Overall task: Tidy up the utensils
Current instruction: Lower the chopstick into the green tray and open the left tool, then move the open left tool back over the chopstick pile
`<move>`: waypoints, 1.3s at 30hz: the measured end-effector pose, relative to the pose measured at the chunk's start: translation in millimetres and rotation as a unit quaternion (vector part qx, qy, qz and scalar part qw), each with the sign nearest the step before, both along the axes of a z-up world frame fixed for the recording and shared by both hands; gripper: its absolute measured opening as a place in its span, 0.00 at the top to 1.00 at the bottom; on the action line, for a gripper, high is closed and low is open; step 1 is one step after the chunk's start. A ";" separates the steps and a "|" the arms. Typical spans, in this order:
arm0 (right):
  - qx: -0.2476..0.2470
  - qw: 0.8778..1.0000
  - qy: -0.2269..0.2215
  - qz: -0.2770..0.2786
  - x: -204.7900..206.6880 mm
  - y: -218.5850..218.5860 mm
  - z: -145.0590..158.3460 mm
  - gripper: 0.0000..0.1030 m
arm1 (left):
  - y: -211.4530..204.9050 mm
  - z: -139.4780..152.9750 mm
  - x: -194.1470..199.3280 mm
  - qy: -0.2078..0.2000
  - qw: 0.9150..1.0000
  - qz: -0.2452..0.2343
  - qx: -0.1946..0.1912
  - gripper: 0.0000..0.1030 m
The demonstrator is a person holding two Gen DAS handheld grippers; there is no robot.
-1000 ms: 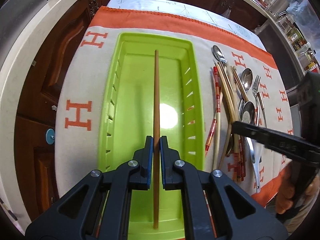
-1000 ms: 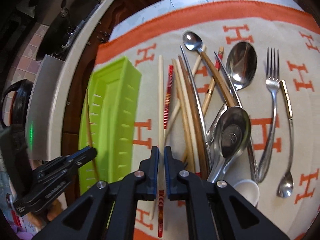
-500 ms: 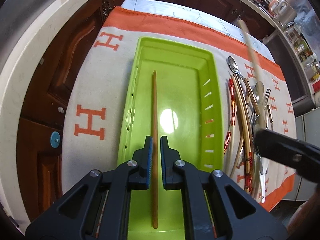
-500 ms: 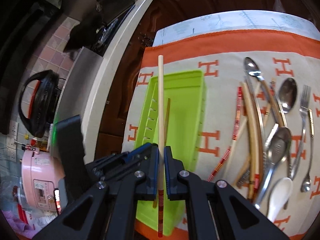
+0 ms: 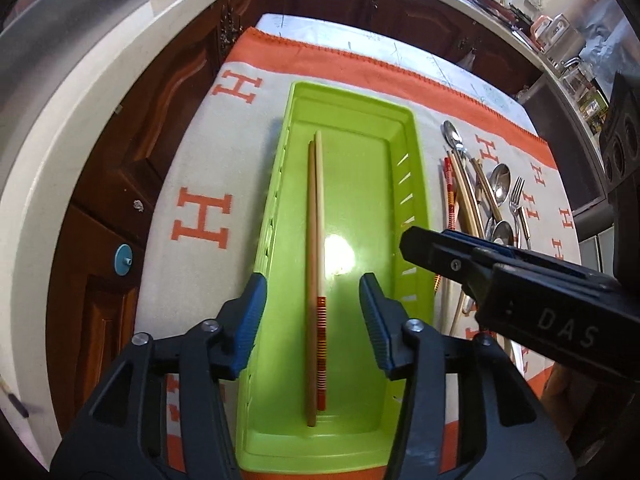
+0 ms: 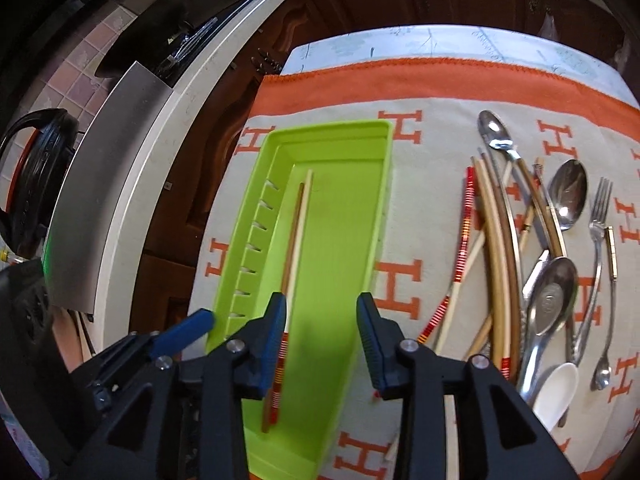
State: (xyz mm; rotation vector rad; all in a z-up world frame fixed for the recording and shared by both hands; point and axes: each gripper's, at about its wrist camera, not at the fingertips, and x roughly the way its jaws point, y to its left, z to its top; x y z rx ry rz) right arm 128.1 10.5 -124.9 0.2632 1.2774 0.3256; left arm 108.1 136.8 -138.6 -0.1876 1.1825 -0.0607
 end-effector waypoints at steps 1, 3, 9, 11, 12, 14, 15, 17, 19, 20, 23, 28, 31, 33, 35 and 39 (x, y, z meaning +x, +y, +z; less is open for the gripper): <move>-0.003 1.000 -0.004 0.000 -2.5 -2.6 1.6 0.64 | -0.2 3.0 -2.4 -0.005 1.000 0.004 0.001 0.54; -0.008 1.000 -0.010 -0.002 -6.6 -6.5 4.0 0.64 | -0.2 7.7 -7.1 -0.012 1.000 0.009 0.002 0.54; -0.016 0.999 -0.039 -0.001 -22.5 -19.6 11.9 0.64 | -4.4 22.3 -23.7 -0.039 0.999 0.022 0.007 0.54; -0.016 0.998 -0.052 -0.003 -29.7 -25.9 15.6 0.64 | -7.2 26.2 -29.4 -0.046 0.999 0.017 0.004 0.54; -0.018 0.998 -0.059 -0.004 -33.0 -29.2 17.4 0.64 | -9.1 28.1 -32.0 -0.049 0.999 0.015 0.002 0.54; -0.020 0.997 -0.073 -0.006 -39.8 -36.5 21.8 0.64 | -13.8 32.6 -37.1 -0.055 0.998 0.014 0.001 0.54; -0.021 0.997 -0.079 -0.008 -42.8 -40.5 24.0 0.64 | -15.7 34.9 -39.6 -0.060 0.998 0.015 0.002 0.54; -0.023 0.995 -0.091 -0.015 -48.7 -50.8 28.8 0.64 | -20.3 40.1 -45.5 -0.074 0.997 0.018 0.005 0.54; -0.028 0.994 -0.103 -0.023 -55.0 -61.8 33.9 0.64 | -26.4 43.6 -48.9 -0.077 0.997 0.013 0.006 0.54; -0.031 0.993 -0.107 -0.025 -56.4 -65.3 36.6 0.64 | -30.6 44.8 -50.3 -0.075 0.997 0.007 0.004 0.54; -0.050 0.991 -0.124 -0.027 -65.1 -76.6 44.6 0.64 | -41.2 46.1 -52.9 -0.065 0.998 -0.007 -0.006 0.54; -0.070 0.988 -0.138 -0.018 -74.5 -89.8 53.2 0.64 | -59.0 48.8 -54.6 -0.062 0.998 -0.017 -0.020 0.54; -0.085 0.986 -0.146 -0.016 -78.2 -97.1 55.8 0.64 | -70.9 49.0 -54.5 -0.062 0.997 -0.023 -0.028 0.54; -0.092 0.985 -0.148 -0.017 -80.1 -100.6 56.6 0.64 | -79.8 48.3 -54.2 -0.061 0.997 -0.027 -0.026 0.54; -0.105 0.983 -0.152 -0.021 -80.8 -104.8 57.9 0.62 | -87.9 48.1 -53.6 -0.063 0.997 -0.030 -0.019 0.54; -0.106 0.980 -0.164 -0.027 -82.9 -116.8 59.1 0.60 | -105.1 47.2 -51.7 -0.064 0.997 -0.041 -0.004 0.54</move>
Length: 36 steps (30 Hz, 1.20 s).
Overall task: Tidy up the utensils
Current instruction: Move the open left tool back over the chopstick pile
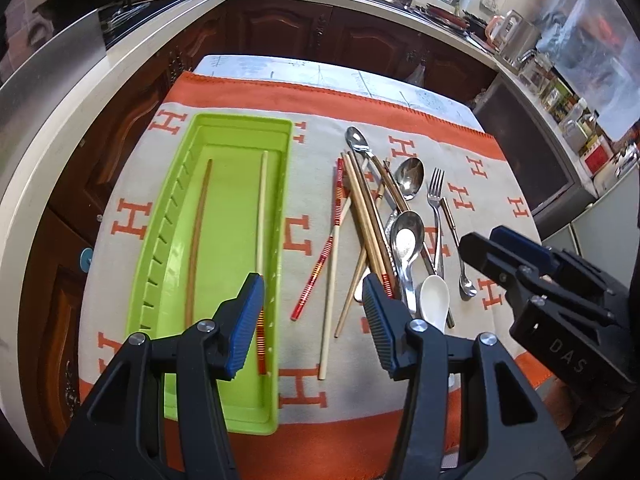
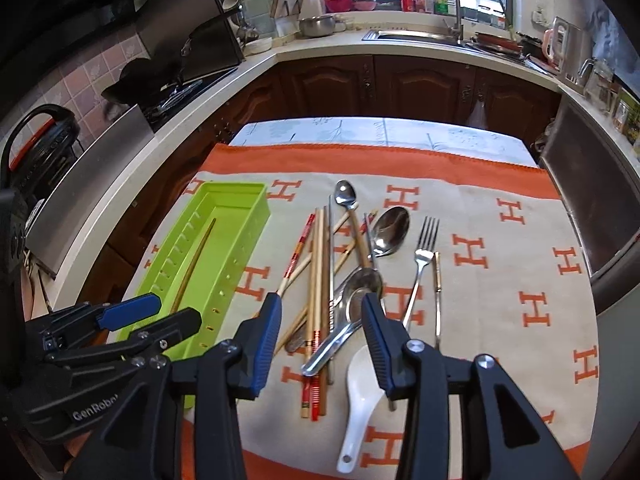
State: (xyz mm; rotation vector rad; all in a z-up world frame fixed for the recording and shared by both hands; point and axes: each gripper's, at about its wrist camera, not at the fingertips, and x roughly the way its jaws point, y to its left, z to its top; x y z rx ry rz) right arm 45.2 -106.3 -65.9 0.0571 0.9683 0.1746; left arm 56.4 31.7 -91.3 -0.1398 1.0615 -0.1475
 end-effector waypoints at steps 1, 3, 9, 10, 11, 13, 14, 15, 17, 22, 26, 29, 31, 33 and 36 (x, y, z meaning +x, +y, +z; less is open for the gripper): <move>-0.001 1.000 -0.002 0.000 -0.1 -2.8 -0.3 0.60 | -3.7 -0.5 1.1 0.000 1.000 -0.002 0.004 0.54; -0.002 1.000 -0.003 -0.001 -0.2 -7.0 -0.9 0.60 | -9.9 -2.2 2.2 0.000 1.000 -0.003 0.010 0.54; -0.006 1.000 -0.002 -0.005 1.3 -19.0 -6.3 0.60 | -27.3 -10.3 7.3 0.007 1.000 -0.014 0.023 0.54; -0.002 1.000 0.001 -0.005 1.9 -21.3 -7.8 0.60 | -29.2 -12.0 8.2 0.008 1.000 -0.016 0.025 0.54; 0.000 1.000 0.003 -0.006 2.6 -23.8 -9.6 0.60 | -31.3 -14.3 9.3 0.009 0.999 -0.017 0.025 0.54; 0.003 1.000 0.007 -0.008 3.9 -28.3 -12.9 0.60 | -33.7 -18.1 10.8 0.014 0.999 -0.019 0.025 0.54; 0.005 1.000 0.010 -0.009 4.7 -30.7 -14.7 0.60 | -35.2 -20.6 12.3 0.016 0.999 -0.020 0.026 0.54; 0.007 1.000 0.012 -0.011 5.4 -32.8 -16.4 0.60 | -36.6 -23.1 13.8 0.018 0.999 -0.021 0.027 0.54; 0.011 1.000 0.016 -0.012 6.9 -36.8 -19.7 0.60 | -38.6 -26.8 15.9 0.021 0.999 -0.023 0.029 0.54; 0.019 0.999 0.026 -0.015 11.3 -43.5 -26.8 0.60 | -43.3 -35.4 24.6 0.026 0.999 -0.030 0.033 0.54; 0.024 0.999 0.035 -0.017 16.2 -48.2 -32.2 0.60 | -45.2 -41.2 34.8 0.035 0.998 -0.034 0.030 0.54; 0.027 0.999 0.040 -0.017 20.7 -50.5 -35.8 0.60 | -46.3 -44.8 43.9 0.040 0.998 -0.042 0.030 0.54; 0.030 0.998 0.046 -0.015 24.3 -51.7 -39.4 0.60 | -45.1 -46.3 51.4 0.042 0.998 -0.047 0.025 0.54; 0.036 0.998 0.055 -0.015 28.2 -53.4 -43.6 0.60 | -45.1 -47.7 57.8 0.044 0.997 -0.050 0.022 0.54; 0.047 0.997 0.067 -0.015 33.2 -55.6 -49.5 0.60 | -46.3 -52.0 71.5 0.051 0.997 -0.061 0.019 0.63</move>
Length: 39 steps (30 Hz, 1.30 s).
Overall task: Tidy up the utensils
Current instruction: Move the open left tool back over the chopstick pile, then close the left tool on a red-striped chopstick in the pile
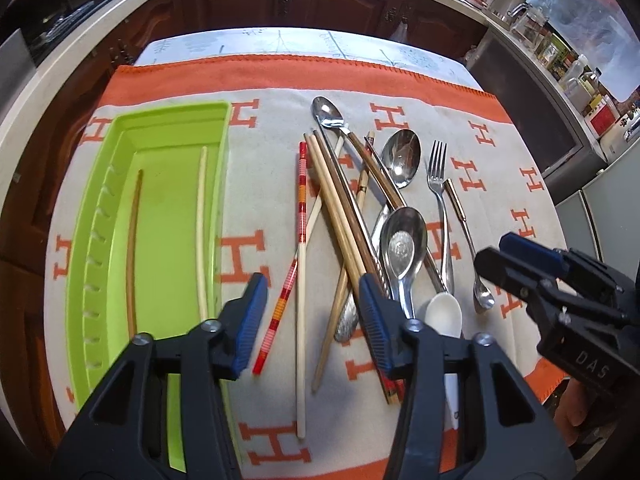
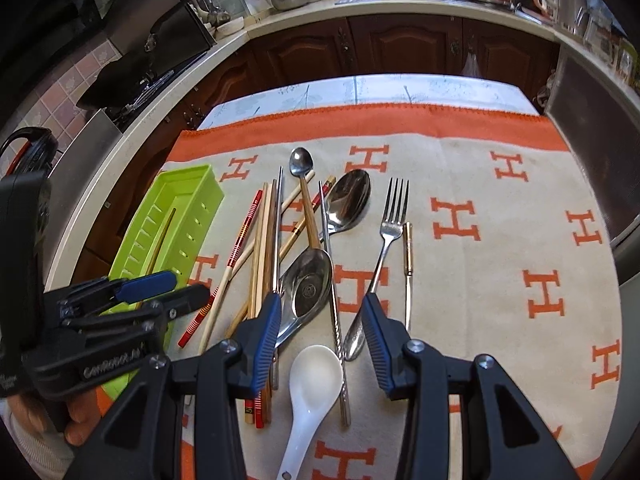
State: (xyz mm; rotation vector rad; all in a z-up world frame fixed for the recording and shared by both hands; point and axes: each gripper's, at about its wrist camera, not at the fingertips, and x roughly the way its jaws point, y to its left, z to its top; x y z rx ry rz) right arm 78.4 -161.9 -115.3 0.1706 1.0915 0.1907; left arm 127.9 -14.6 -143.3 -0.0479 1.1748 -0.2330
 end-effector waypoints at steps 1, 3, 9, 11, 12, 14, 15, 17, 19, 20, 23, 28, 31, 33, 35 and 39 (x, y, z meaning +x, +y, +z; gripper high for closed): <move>0.003 1.000 0.002 0.000 1.4 -0.6 -1.3 0.60 | -1.3 -3.7 6.8 0.009 1.000 -0.006 -0.003 0.68; 0.005 1.000 0.005 0.002 3.2 -0.1 -3.4 0.60 | -3.7 -10.6 16.5 0.021 1.000 -0.012 -0.006 0.75; 0.009 1.000 0.008 0.003 4.7 -2.6 -6.5 0.60 | -14.6 -35.2 35.1 0.064 0.998 -0.018 0.001 0.86; 0.009 1.000 0.009 0.001 4.8 -3.7 -7.5 0.60 | -18.2 -36.1 36.8 0.060 0.998 -0.018 0.008 0.92; 0.010 1.000 0.010 0.001 4.7 -4.4 -7.8 0.60 | -18.8 -36.5 37.5 0.063 0.998 -0.018 0.008 0.94; 0.011 1.000 0.011 0.001 4.8 -5.2 -8.3 0.60 | -19.8 -36.4 36.7 0.069 0.997 -0.018 0.002 0.95; 0.011 1.000 0.010 0.001 4.8 -5.5 -8.3 0.60 | -20.8 -35.3 34.5 0.068 0.997 -0.022 0.003 0.95; 0.012 1.000 0.011 0.000 4.8 -5.7 -8.5 0.60 | -20.7 -33.4 29.4 0.068 0.997 -0.024 0.006 0.95; 0.013 1.000 0.011 0.000 5.0 -5.7 -8.9 0.60 | -18.7 -34.2 26.1 0.075 0.997 -0.023 0.006 0.95; 0.013 1.000 0.011 0.001 4.6 -5.4 -8.6 0.60 | -17.1 -36.0 24.7 0.080 0.997 -0.020 0.007 0.95; 0.014 1.000 0.009 0.003 3.7 -4.8 -7.6 0.60 | -13.0 -39.6 19.0 0.086 0.996 -0.013 0.008 0.95; 0.014 1.000 0.009 0.005 3.5 -3.1 -7.1 0.60 | -7.9 -50.6 14.1 0.098 0.995 -0.010 0.005 0.95; 0.013 1.000 0.011 0.005 3.2 -1.6 -6.6 0.60 | -9.2 -50.7 13.1 0.096 0.995 -0.012 0.003 0.96; 0.016 1.000 0.011 0.007 2.8 0.0 -5.2 0.60 | -7.9 -51.4 12.3 0.097 0.995 -0.009 -0.007 1.00; 0.020 1.000 0.011 0.009 3.1 1.7 -3.5 0.60 | -6.8 -47.9 9.9 0.093 0.995 -0.006 -0.018 1.00; 0.035 0.999 0.020 0.024 5.7 11.0 -1.9 0.60 | -1.1 -26.5 2.8 0.068 0.997 0.006 -0.038 1.00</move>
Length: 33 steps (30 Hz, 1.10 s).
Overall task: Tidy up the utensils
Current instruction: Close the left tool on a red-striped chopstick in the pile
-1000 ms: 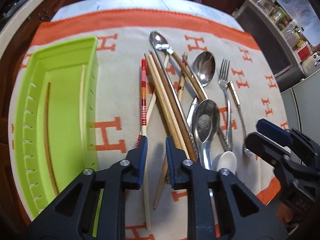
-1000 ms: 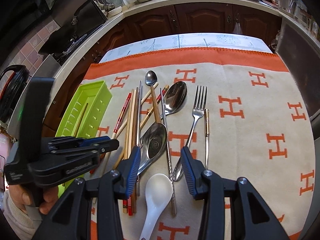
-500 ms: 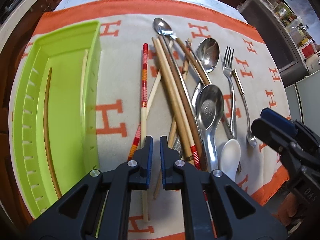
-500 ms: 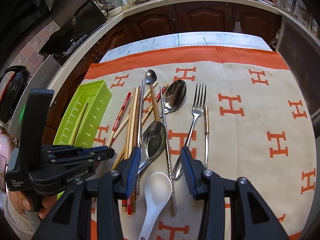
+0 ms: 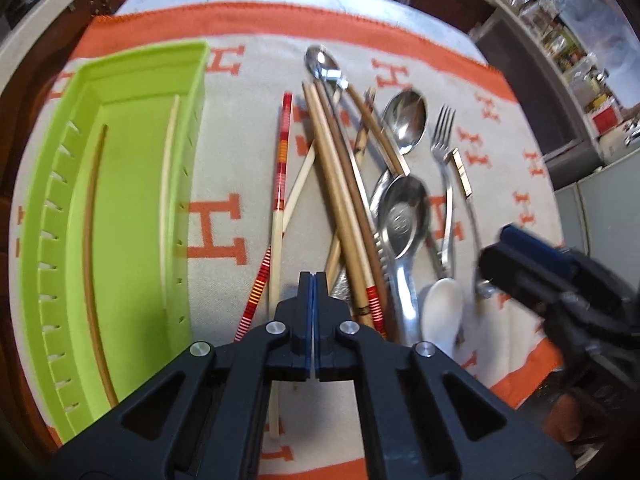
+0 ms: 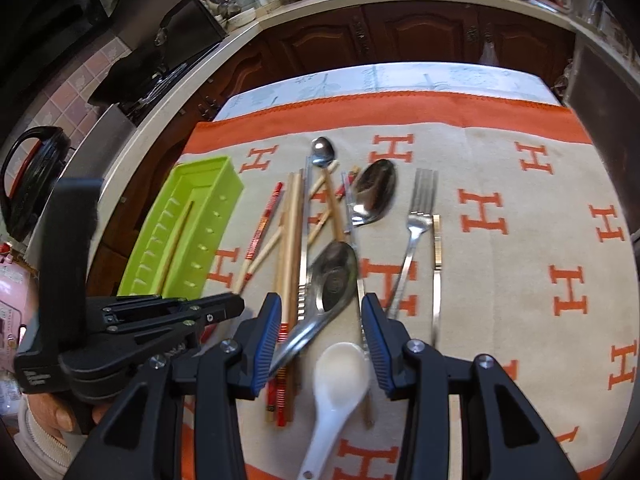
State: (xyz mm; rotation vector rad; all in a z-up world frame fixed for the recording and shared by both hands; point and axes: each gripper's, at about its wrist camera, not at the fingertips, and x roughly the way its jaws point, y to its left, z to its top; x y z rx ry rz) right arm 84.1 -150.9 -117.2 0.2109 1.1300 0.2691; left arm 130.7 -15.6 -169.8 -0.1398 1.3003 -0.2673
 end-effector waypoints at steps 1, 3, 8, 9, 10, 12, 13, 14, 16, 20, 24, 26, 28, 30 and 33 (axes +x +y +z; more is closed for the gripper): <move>0.006 1.000 0.005 0.004 2.0 2.8 -0.4 0.60 | 2.5 8.4 -1.9 -0.007 1.000 0.004 -0.003 1.00; 0.005 1.000 0.013 0.009 7.3 10.0 -1.5 0.60 | 8.1 25.6 -7.8 -0.025 1.000 0.006 -0.013 1.00; 0.011 0.999 0.036 0.009 22.9 22.3 -4.6 0.60 | 21.6 52.6 -15.3 -0.046 0.998 -0.001 -0.032 1.00; 0.013 0.999 0.038 0.008 24.8 23.3 -4.6 0.60 | 22.5 51.2 -13.6 -0.039 0.999 -0.002 -0.036 1.00; 0.014 0.999 0.040 0.006 26.6 24.0 -4.4 0.60 | 25.4 48.2 -13.5 -0.031 0.999 -0.004 -0.038 1.00; 0.015 0.999 0.043 0.000 29.5 24.1 -4.2 0.60 | 22.4 36.1 -7.9 -0.013 1.000 -0.007 -0.027 1.00; 0.017 0.999 0.045 -0.002 30.5 24.1 -4.1 0.60 | 21.8 31.8 -7.6 -0.007 1.000 -0.008 -0.027 1.00; 0.017 0.999 0.046 -0.004 30.9 23.3 -4.0 0.60 | 20.4 24.0 -5.0 0.005 0.999 -0.010 -0.031 1.00; 0.018 0.999 0.049 -0.006 31.0 22.5 -3.9 0.60 | 17.1 11.4 -0.1 0.026 0.999 -0.014 -0.036 1.00; 0.018 0.998 0.053 -0.011 31.2 19.5 -5.0 0.60 | 11.4 -11.0 6.1 0.067 0.997 -0.021 -0.026 1.00; 0.022 0.998 0.054 -0.013 30.8 17.4 -5.6 0.60 | 10.2 -19.5 8.8 0.080 0.997 -0.018 -0.013 1.00; 0.025 0.998 0.056 -0.014 31.0 16.6 -6.7 0.60 | 10.4 -20.6 9.8 0.081 0.996 -0.018 -0.009 0.96; 0.027 0.998 0.058 -0.014 31.3 15.7 -8.0 0.60 | 10.9 -19.7 10.3 0.082 0.996 -0.016 -0.006 0.79; 0.030 0.998 0.060 -0.015 31.5 14.7 -9.0 0.60 | 9.9 -15.3 10.2 0.072 0.997 -0.017 0.002 0.69; 0.032 0.997 0.061 -0.016 31.0 13.4 -9.8 0.60 | 10.5 -8.4 9.0 0.067 0.998 -0.015 0.007 0.68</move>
